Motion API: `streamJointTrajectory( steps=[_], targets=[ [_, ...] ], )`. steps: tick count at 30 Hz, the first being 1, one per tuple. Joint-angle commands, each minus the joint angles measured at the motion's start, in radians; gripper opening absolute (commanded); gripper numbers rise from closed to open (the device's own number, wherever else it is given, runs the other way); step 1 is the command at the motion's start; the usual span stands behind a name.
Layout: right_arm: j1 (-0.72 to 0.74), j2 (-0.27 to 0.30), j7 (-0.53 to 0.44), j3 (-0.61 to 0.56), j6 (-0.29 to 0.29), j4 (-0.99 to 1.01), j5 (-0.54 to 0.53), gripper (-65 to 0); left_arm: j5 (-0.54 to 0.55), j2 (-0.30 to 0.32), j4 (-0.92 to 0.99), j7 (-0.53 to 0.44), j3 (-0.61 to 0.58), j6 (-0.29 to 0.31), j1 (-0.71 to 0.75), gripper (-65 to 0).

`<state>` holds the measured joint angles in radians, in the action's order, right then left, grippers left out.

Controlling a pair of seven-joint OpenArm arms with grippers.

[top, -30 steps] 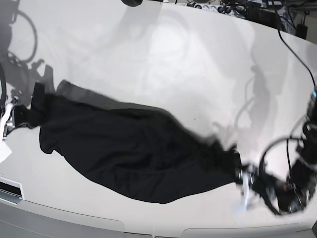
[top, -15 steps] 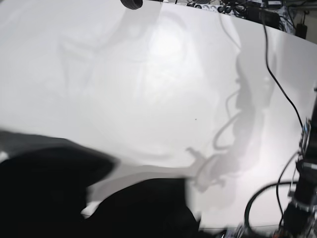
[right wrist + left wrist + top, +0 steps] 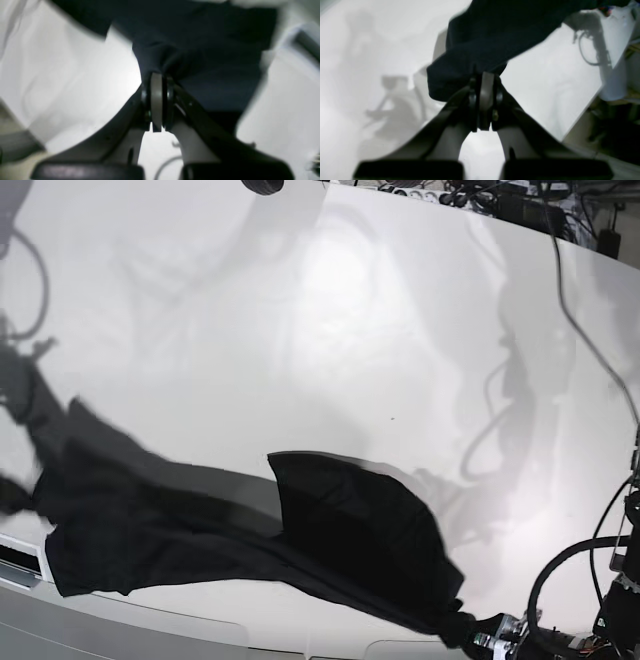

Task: Layout the t-shirt on the table in an organized manner, then fold the t-shirt properly
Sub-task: 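Swing the lifted shirt down and lay it across the table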

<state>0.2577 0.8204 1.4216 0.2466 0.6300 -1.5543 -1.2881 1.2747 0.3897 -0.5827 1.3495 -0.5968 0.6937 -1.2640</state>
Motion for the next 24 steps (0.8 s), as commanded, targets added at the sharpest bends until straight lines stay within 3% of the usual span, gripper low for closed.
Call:
streamJointTrajectory(
  steps=[1,6,11,14,19,24],
  targets=[
    [0.005,0.029,-0.025,0.017,-0.001,-0.011,-0.013,-65.0,0.017,-0.005,-0.013,-0.005,-0.038,0.004,-0.045,-65.0],
    [-0.111,0.005,-0.025,0.017,-0.001,-0.011,0.006,-65.0,0.024,-0.005,-0.013,0.047,-0.251,0.004,-0.013,-65.0],
    [-0.228,0.008,-0.025,0.017,-0.002,-0.011,0.079,-65.0,0.209,0.013,-0.013,0.047,-0.423,0.004,0.054,-65.0],
    [-0.291,0.008,-0.025,0.017,0.000,-0.011,0.091,-65.0,0.209,0.018,-0.013,0.047,-0.510,0.004,0.067,-65.0],
    [-0.359,0.026,-0.025,0.017,0.041,-0.012,0.111,-65.0,0.209,0.018,-0.014,0.047,-0.568,0.004,0.069,-65.0],
    [-0.362,0.104,-0.025,0.017,0.006,-0.015,0.190,-65.0,0.209,0.030,-0.015,0.047,-0.565,0.004,0.020,-65.0]
  ],
)
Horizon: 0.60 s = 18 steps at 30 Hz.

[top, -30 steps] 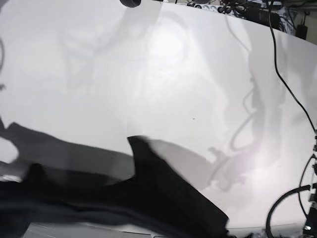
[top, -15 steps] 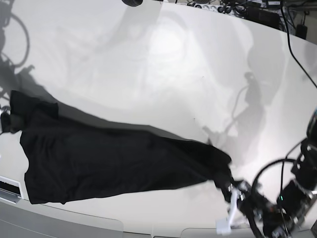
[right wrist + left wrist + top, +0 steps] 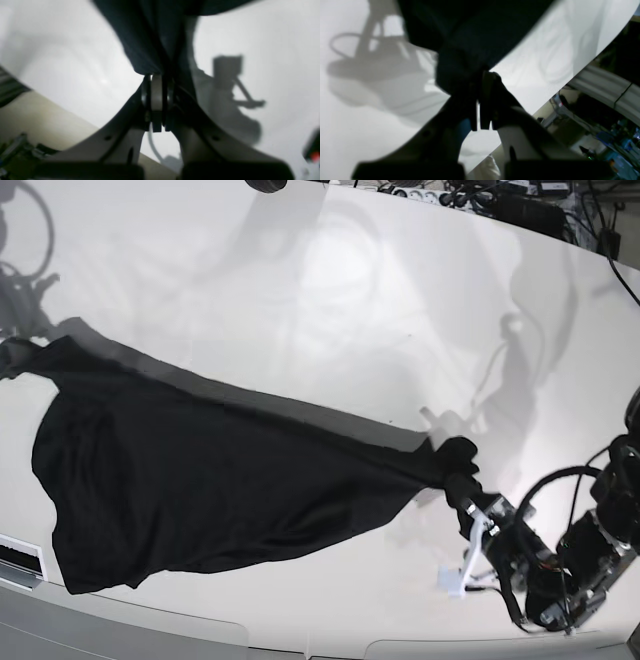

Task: Layout the t-shirt on the table in an organized manner, then fold the t-shirt properly
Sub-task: 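Swing the lifted shirt down and lay it across the table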

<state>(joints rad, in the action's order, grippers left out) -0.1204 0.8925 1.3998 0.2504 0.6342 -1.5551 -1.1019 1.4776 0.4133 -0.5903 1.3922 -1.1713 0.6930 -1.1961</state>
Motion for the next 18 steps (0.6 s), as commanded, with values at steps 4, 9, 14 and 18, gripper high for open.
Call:
streamJointTrajectory(
  steps=[4,9,14,18],
  targets=[
    [0.018,0.104,-0.004,0.013,-0.063,-0.016,0.030,-65.0,0.006,0.007,-0.008,0.004,0.039,0.005,-0.092,-65.0],
    [0.018,0.133,-0.004,0.013,-0.061,-0.016,0.013,-65.0,0.006,0.007,-0.008,0.004,0.128,0.005,-0.094,-65.0],
    [0.010,0.117,-0.004,0.013,-0.019,-0.016,-0.228,-65.0,0.006,0.005,-0.008,0.004,0.183,0.005,-0.016,-65.0],
    [-0.013,0.043,-0.004,0.012,0.040,-0.015,-0.222,-65.0,0.006,0.008,-0.008,0.004,0.183,0.005,0.082,-65.0]
  ],
)
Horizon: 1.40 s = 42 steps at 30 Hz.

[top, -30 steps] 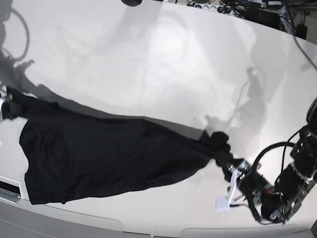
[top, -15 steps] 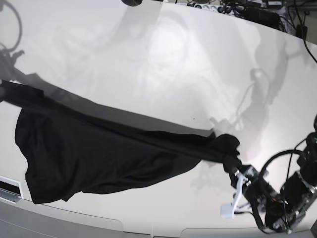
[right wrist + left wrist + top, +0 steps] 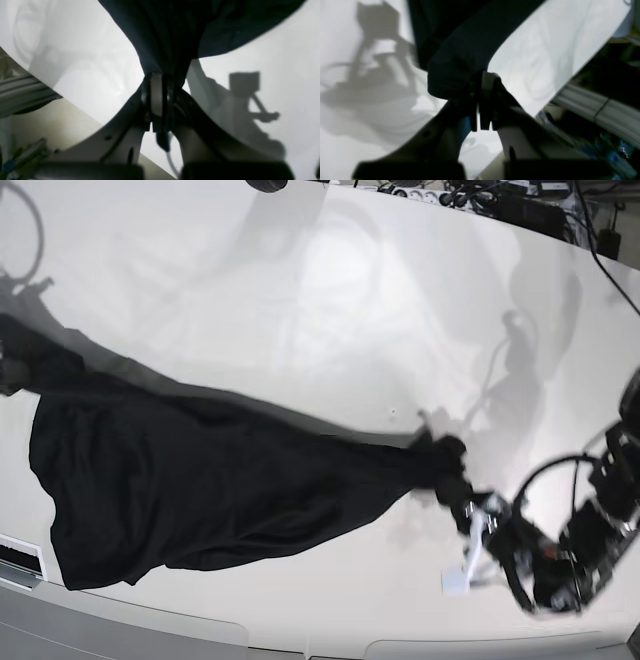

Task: Layout the t-shirt on the table in an organized manner, then fold the t-shirt properly
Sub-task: 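Swing the lifted shirt down and lay it across the table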

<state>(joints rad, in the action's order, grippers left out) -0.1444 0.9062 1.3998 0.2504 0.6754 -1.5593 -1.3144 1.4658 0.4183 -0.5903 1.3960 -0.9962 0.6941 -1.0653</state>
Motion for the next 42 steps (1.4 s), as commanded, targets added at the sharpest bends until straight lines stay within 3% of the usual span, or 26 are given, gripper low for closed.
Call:
streamJointTrajectory(
  steps=[1,3,5,6,7,9,10,11,12,13,16,18,20,23,30,34,39,42],
  targets=[
    [0.005,0.011,-0.004,0.012,0.023,-0.011,0.004,-65.0,0.018,0.003,-0.008,0.000,0.008,0.004,-0.029,-65.0],
    [0.006,0.002,-0.004,0.003,0.023,-0.011,0.019,-65.0,0.018,-0.001,-0.008,0.000,0.008,0.004,-0.016,-65.0],
    [0.064,0.029,-0.004,0.003,0.023,-0.019,0.075,-65.0,-0.129,-0.012,-0.026,-0.006,0.008,0.004,-0.085,-65.0],
    [0.124,0.058,-0.004,0.009,0.023,-0.027,0.127,-65.0,-0.235,-0.019,-0.045,-0.079,0.008,0.004,-0.153,-65.0],
    [0.190,0.100,-0.004,0.019,0.006,-0.036,0.170,-65.0,-0.340,-0.024,-0.070,-0.163,0.008,0.004,-0.240,-65.0],
    [0.349,0.211,-0.050,0.059,-0.054,-0.057,0.192,-65.0,-0.516,-0.032,-0.119,-0.348,0.010,0.004,-0.244,-65.0],
    [0.436,0.267,-0.075,0.088,-0.086,-0.066,0.169,-65.0,-0.558,-0.034,-0.134,-0.428,0.014,0.004,-0.244,-65.0],
    [0.523,0.317,-0.093,0.118,-0.121,-0.071,0.116,-65.0,-0.542,-0.034,-0.138,-0.467,0.027,-0.039,-0.244,-65.0],
    [0.607,0.349,-0.094,0.143,-0.122,-0.072,0.060,-65.0,-0.507,-0.037,-0.135,-0.471,0.051,-0.077,-0.244,-65.0],
    [0.680,0.372,-0.091,0.156,-0.092,-0.074,0.025,-65.0,-0.483,-0.042,-0.134,-0.444,0.084,-0.077,-0.244,-65.0],
    [0.754,0.418,-0.045,0.150,-0.060,-0.074,-0.068,-65.0,-0.417,-0.074,-0.134,-0.265,0.200,-0.033,-0.244,-65.0],
    [0.734,0.418,-0.004,0.143,-0.060,-0.072,-0.108,-65.0,-0.351,-0.082,-0.134,-0.167,0.253,-0.008,-0.244,-65.0],
    [0.675,0.406,-0.004,0.143,-0.062,-0.058,-0.169,-65.0,-0.275,-0.079,-0.134,-0.110,0.259,-0.014,-0.244,-65.0],
    [0.557,0.370,-0.004,0.143,-0.048,-0.030,-0.169,-65.0,-0.168,-0.059,-0.134,-0.006,0.259,-0.042,-0.244,-65.0],
    [0.355,0.220,-0.004,0.143,-0.042,0.007,-0.169,-65.0,-0.061,0.068,-0.126,0.000,0.256,-0.050,-0.244,-65.0],
    [0.307,0.150,-0.004,0.141,-0.003,0.024,-0.169,-65.0,-0.061,0.072,-0.086,0.000,0.256,-0.028,-0.244,-65.0],
    [0.199,0.101,-0.004,0.141,0.000,0.024,-0.169,-65.0,-0.057,0.082,-0.079,0.000,0.256,-0.029,-0.244,-65.0],
    [0.114,0.079,-0.004,0.141,0.000,0.024,-0.169,-65.0,-0.039,0.086,-0.079,0.000,0.256,-0.017,-0.135,-65.0]
  ],
)
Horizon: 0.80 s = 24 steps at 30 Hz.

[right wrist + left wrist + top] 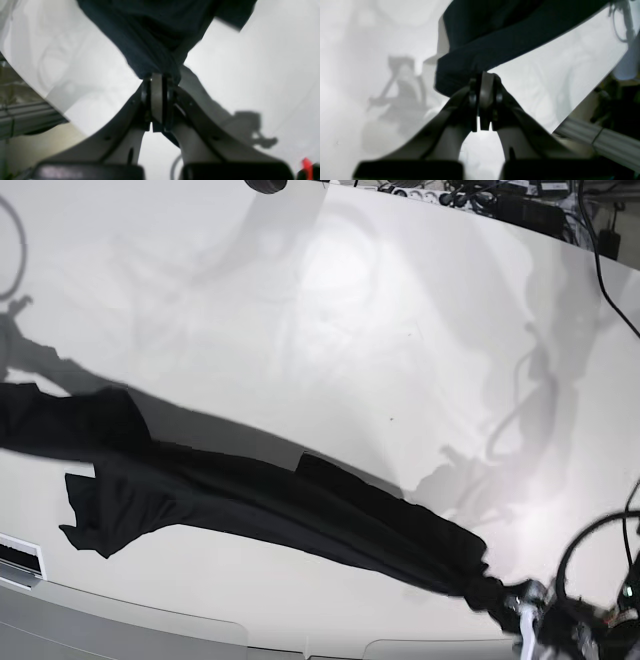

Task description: Layout the t-shirt on the table in an organized manner, then fold the t-shirt properly

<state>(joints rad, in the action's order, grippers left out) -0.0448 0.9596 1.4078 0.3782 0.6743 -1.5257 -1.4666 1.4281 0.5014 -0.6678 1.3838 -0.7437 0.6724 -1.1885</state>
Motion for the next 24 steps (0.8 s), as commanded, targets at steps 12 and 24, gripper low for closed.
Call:
streamJointTrajectory(
  steps=[12,24],
  targets=[
    [0.064,0.035,-0.076,0.013,0.024,-0.011,0.106,-65.0,-0.180,-0.054,-0.004,-0.133,0.003,0.026,0.006,-65.0],
    [0.698,0.417,-0.114,0.006,0.013,-0.051,-0.017,-65.0,-0.345,-0.193,-0.004,-0.327,0.006,0.026,-0.121,-65.0]
  ],
)
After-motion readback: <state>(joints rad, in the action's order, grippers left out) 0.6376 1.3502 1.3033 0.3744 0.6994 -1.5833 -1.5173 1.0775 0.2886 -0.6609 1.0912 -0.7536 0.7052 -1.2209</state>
